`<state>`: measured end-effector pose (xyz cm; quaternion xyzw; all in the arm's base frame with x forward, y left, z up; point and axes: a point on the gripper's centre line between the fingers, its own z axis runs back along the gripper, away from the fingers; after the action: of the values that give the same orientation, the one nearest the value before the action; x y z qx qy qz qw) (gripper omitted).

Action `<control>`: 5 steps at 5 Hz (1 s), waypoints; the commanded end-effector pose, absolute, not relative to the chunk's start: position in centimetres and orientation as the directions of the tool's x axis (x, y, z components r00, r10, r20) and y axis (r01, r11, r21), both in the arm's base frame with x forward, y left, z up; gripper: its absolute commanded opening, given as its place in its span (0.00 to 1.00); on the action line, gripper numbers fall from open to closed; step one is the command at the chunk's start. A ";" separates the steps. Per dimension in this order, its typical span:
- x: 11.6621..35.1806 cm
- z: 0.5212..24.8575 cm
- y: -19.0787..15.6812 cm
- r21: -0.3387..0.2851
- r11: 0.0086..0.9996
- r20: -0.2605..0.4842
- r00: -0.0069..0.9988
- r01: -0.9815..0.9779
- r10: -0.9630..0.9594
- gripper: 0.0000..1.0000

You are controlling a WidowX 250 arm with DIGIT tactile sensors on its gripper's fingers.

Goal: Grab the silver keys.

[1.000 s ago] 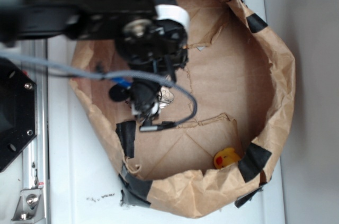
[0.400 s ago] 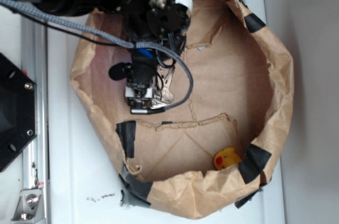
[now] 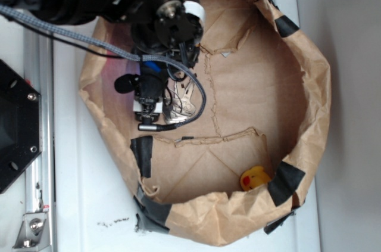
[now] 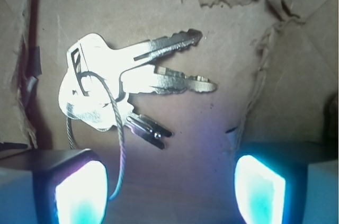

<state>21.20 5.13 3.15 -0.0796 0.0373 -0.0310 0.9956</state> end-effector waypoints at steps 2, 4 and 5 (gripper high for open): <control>21.1 4.2 3.9 -0.361 0.930 0.067 0.997 0.062 -0.040 1.00; 22.0 2.5 3.7 -0.317 0.947 0.089 0.996 0.053 -0.026 1.00; 22.2 2.1 3.3 -0.299 0.953 0.088 0.996 0.049 -0.023 1.00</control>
<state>21.86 3.37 2.52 -0.1606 -0.0348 -0.0099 0.9864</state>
